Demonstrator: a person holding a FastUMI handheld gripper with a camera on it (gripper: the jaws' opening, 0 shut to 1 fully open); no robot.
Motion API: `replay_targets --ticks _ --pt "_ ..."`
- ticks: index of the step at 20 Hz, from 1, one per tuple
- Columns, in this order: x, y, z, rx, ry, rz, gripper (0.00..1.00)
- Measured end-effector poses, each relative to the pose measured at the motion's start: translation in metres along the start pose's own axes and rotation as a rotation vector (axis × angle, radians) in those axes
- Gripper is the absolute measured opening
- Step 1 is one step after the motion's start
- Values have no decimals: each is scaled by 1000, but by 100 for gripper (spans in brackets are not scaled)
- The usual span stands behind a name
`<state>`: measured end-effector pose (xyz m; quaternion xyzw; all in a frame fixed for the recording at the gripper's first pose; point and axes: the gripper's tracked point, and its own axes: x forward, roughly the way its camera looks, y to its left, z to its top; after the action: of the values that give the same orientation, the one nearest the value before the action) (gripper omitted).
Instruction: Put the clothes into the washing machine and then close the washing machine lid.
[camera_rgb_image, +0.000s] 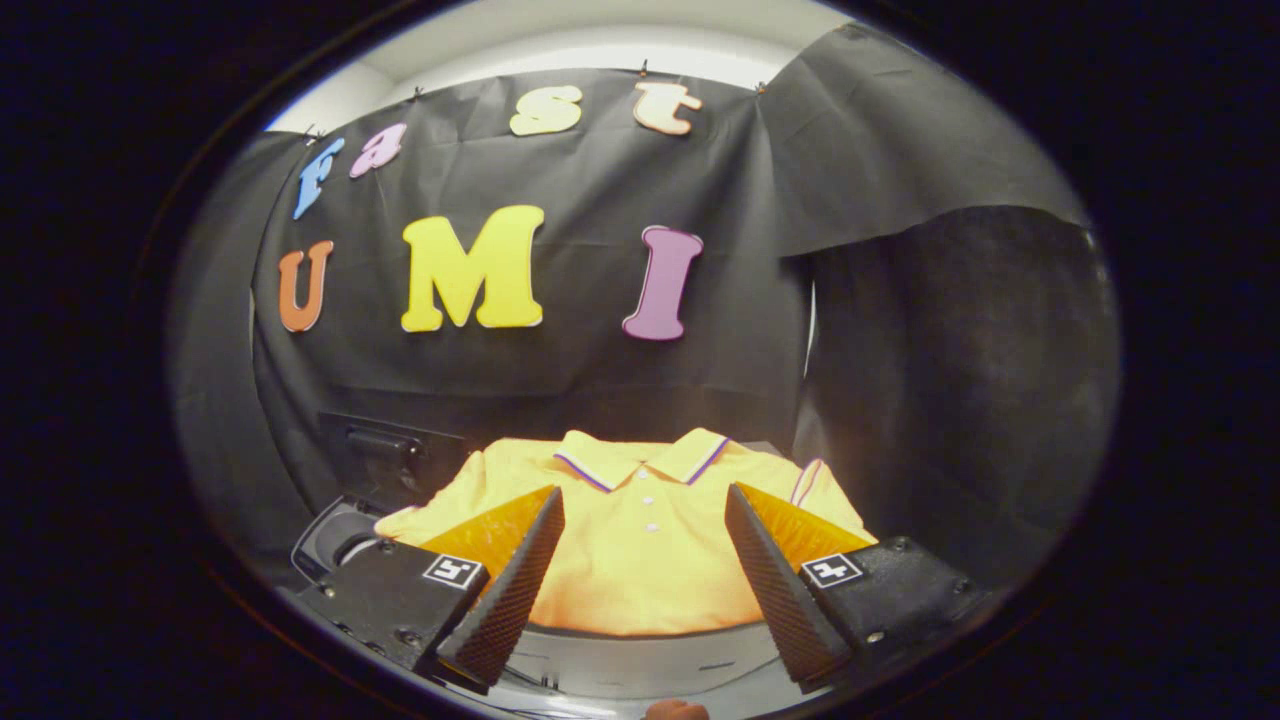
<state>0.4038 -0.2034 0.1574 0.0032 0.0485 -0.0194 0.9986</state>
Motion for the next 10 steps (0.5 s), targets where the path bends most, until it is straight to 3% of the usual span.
replay_targets --ticks 10 --pt "78 13 -34 -57 324 71 100"
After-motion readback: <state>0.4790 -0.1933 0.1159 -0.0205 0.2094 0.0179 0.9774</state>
